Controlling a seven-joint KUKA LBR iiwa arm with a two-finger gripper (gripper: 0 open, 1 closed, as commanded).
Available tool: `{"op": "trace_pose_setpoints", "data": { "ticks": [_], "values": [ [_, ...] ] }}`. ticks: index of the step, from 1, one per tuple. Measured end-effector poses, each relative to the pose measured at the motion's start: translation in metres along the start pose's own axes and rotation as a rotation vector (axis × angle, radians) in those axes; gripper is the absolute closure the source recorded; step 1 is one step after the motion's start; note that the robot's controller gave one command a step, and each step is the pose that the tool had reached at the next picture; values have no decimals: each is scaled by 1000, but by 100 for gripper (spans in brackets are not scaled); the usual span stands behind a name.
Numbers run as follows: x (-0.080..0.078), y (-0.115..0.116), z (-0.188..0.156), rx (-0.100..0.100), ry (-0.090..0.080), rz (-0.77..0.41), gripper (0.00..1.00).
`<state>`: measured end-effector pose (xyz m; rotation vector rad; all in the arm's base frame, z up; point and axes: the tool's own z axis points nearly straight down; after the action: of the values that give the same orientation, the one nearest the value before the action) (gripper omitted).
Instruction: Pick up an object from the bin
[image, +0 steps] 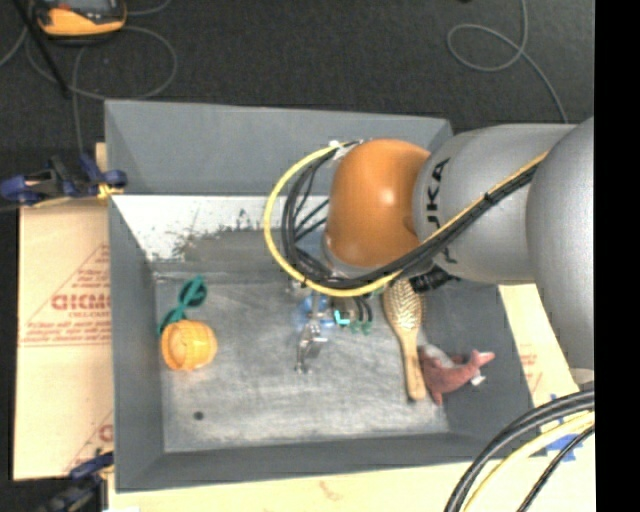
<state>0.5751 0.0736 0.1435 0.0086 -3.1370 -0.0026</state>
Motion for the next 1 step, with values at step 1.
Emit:
{"op": "trace_pose_setpoints", "data": {
  "ticks": [1],
  "values": [
    [-2, 0, -4, -1, -8, 2, 0]
  ]
}}
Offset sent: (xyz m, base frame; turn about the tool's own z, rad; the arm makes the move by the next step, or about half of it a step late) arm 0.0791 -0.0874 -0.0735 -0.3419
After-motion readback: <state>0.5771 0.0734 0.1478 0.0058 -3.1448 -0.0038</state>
